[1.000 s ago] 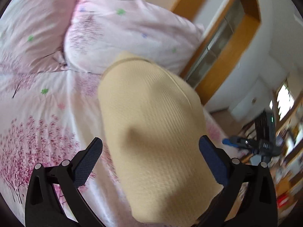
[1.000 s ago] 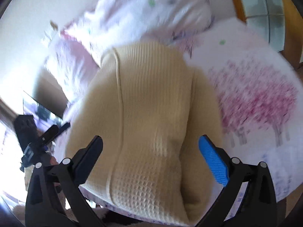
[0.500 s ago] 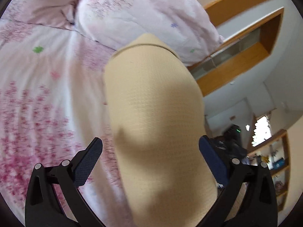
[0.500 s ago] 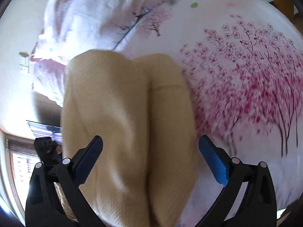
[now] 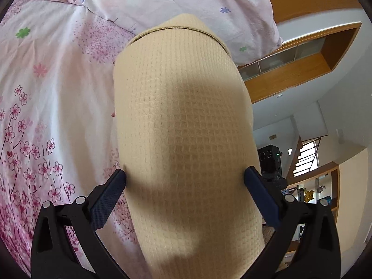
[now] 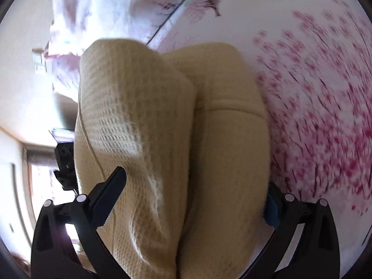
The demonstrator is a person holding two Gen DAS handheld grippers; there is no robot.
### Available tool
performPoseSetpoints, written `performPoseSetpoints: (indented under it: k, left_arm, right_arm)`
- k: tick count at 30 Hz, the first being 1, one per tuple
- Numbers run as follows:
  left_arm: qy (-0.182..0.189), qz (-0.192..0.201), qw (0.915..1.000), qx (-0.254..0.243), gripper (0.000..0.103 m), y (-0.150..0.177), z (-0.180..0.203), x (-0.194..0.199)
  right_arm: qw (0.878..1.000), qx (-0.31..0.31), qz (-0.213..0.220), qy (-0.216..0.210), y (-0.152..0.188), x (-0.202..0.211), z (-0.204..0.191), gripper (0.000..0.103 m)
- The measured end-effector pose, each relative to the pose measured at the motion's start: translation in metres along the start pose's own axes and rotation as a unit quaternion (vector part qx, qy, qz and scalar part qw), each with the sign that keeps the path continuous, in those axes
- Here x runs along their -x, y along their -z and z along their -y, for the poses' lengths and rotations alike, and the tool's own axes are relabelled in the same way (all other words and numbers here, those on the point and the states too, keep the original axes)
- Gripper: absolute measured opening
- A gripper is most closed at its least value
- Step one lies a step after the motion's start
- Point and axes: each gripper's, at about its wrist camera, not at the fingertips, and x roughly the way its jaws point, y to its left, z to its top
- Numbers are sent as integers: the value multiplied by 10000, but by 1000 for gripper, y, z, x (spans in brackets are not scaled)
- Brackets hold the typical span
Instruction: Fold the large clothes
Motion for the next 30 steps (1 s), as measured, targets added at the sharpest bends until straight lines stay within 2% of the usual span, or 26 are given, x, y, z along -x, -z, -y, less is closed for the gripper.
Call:
performPoseSetpoints:
  k: [3, 6, 8, 9, 13, 18, 20, 23, 27, 30]
  left_arm:
    - [0, 32, 9999, -103, 102, 3, -2, -1]
    - [34, -26, 9999, -121, 102, 2, -4, 0]
    - [92, -93, 9999, -95, 102, 2, -7, 1]
    - [133, -118, 9998, -80, 102, 2, -9, 1]
    - [255, -132, 9996, -32, 102, 3, -14, 0]
    - [316, -44, 9995, 43, 102, 9, -16, -9]
    - [432, -28, 9991, 46, 102, 10, -16, -8]
    - [860, -53, 9963, 44, 102, 9, -17, -3]
    - [1291, -8, 9916, -103, 102, 8, -12, 9]
    - [1395, 156, 9898, -249, 102, 5, -10, 33]
  right_arm:
    - [9998, 166, -34, -49, -6, -5, -4, 101]
    - [9980, 336, -270, -462, -4, -18, -15, 101]
    - [9958, 773, -432, -228, 1, -29, -31, 101]
    - [9956, 774, -463, -252, 0, -31, -32, 101]
    - [9959, 382, -321, -756, -5, -27, -20, 101]
    - [9963, 538, -39, -669, 6, -28, -28, 100]
    - [9957, 512, 29, -770, 12, -27, -30, 92]
    - [9936, 629, 147, -928, 27, -22, -39, 86]
    - [9888, 853, 166, -1216, 31, -24, -68, 83]
    - [9865, 1027, 79, -1275, 30, -35, -93, 82]
